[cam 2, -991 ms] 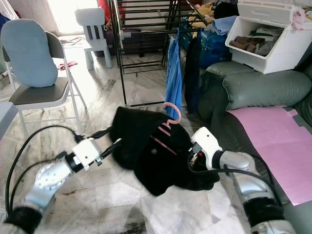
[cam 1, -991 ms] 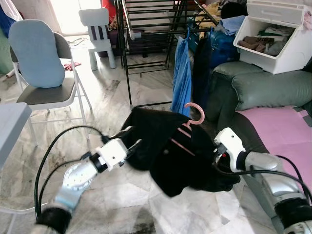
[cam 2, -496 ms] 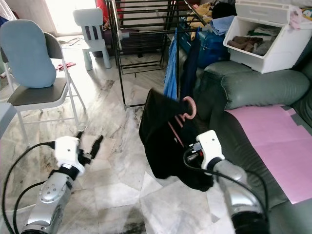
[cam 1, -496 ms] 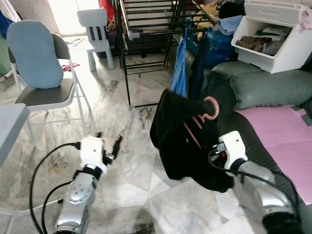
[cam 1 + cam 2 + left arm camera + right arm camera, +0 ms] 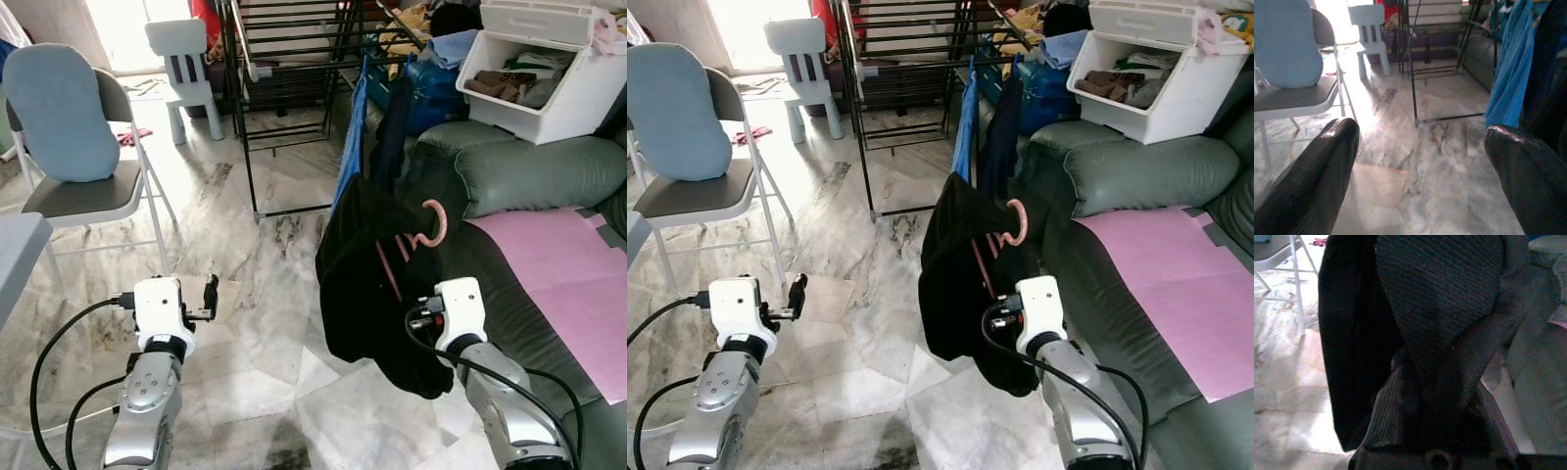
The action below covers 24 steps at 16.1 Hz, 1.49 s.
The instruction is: Hang hanger
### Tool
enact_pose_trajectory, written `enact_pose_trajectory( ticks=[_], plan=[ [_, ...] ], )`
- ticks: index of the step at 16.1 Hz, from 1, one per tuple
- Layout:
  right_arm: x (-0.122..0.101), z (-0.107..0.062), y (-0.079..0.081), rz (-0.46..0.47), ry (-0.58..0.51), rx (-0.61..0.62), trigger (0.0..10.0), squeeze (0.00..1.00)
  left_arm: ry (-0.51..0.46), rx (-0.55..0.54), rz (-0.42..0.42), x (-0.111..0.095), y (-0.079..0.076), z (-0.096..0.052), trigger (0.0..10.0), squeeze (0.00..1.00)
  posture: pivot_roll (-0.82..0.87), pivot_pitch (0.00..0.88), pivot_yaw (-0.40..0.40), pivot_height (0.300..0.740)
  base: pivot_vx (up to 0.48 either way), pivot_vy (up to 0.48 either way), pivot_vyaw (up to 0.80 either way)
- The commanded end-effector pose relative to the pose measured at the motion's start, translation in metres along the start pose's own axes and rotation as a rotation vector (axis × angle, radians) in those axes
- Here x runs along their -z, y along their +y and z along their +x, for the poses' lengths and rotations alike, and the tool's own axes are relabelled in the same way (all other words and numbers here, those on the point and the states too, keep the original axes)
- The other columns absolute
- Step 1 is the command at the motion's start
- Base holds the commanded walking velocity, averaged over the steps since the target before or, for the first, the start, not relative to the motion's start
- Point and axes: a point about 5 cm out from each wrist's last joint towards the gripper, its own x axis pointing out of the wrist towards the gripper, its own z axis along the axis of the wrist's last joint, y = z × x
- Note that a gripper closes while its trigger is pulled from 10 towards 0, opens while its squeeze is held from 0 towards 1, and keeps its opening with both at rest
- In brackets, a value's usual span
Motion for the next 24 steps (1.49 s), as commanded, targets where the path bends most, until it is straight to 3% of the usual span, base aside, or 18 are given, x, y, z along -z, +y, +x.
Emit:
enact_pose_trajectory(
  ticks=[1,2,7,16,17,18,19,20,22,23,24],
  plan=[
    [-0.019,0.002,0.003,-0.026,-0.075,0.010,10.0,0.00,0.010,0.003,-0.016,-0.002,0.001,0.000,10.0,0.06,-0.07,0.000,0.008,0.740,0.000,0.000,0.00],
    [-0.021,0.002,0.006,-0.025,-0.087,0.006,10.0,0.00,0.010,0.000,-0.008,-0.002,0.001,0.000,10.0,0.00,-0.08,0.000,0.008,0.740,0.000,0.000,0.00],
    [-0.033,0.003,0.021,0.043,-0.161,-0.048,10.0,0.00,-0.007,0.012,0.015,-0.008,0.000,0.000,10.0,0.00,-0.07,0.000,0.004,0.740,0.063,0.000,0.00],
    [-0.028,0.006,0.025,0.014,-0.101,-0.092,10.0,0.00,-0.011,0.028,0.020,-0.011,-0.004,0.004,10.0,0.00,-0.07,0.000,-0.003,0.740,0.414,0.000,0.00],
    [-0.028,0.006,0.027,0.021,-0.100,-0.103,10.0,0.00,-0.012,0.023,0.021,-0.012,-0.004,0.005,10.0,0.07,-0.07,0.000,-0.003,0.740,0.465,0.000,0.00],
    [-0.028,0.006,0.029,0.020,-0.100,-0.109,10.0,0.00,-0.013,0.017,0.019,-0.012,-0.003,0.005,10.0,0.88,-0.07,0.000,-0.004,0.740,0.458,0.000,0.00],
    [-0.028,0.006,0.029,0.020,-0.099,-0.111,10.0,0.00,-0.014,0.014,0.016,-0.012,-0.003,0.006,10.0,1.00,-0.07,0.000,-0.005,0.740,0.454,0.000,0.00],
    [-0.030,0.007,0.032,0.021,-0.101,-0.131,10.0,0.00,-0.014,0.009,0.020,-0.013,-0.003,0.007,10.0,1.00,-0.07,0.000,-0.005,0.740,0.450,0.000,0.00],
    [-0.031,0.007,0.034,0.020,-0.104,-0.146,10.0,0.00,-0.014,-0.006,0.026,-0.013,-0.002,0.008,10.0,0.97,-0.07,0.000,-0.005,0.740,0.450,0.000,0.00],
    [-0.032,0.006,0.036,0.013,-0.108,-0.159,10.0,0.00,-0.012,-0.006,0.023,-0.013,-0.002,0.009,10.0,0.00,-0.08,0.000,-0.003,0.740,0.454,0.000,0.00],
    [-0.031,0.006,0.036,0.014,-0.107,-0.155,10.0,0.00,-0.011,-0.003,0.022,-0.013,-0.002,0.010,10.0,0.00,-0.08,0.000,-0.001,0.740,0.458,0.000,0.00]
  ],
)
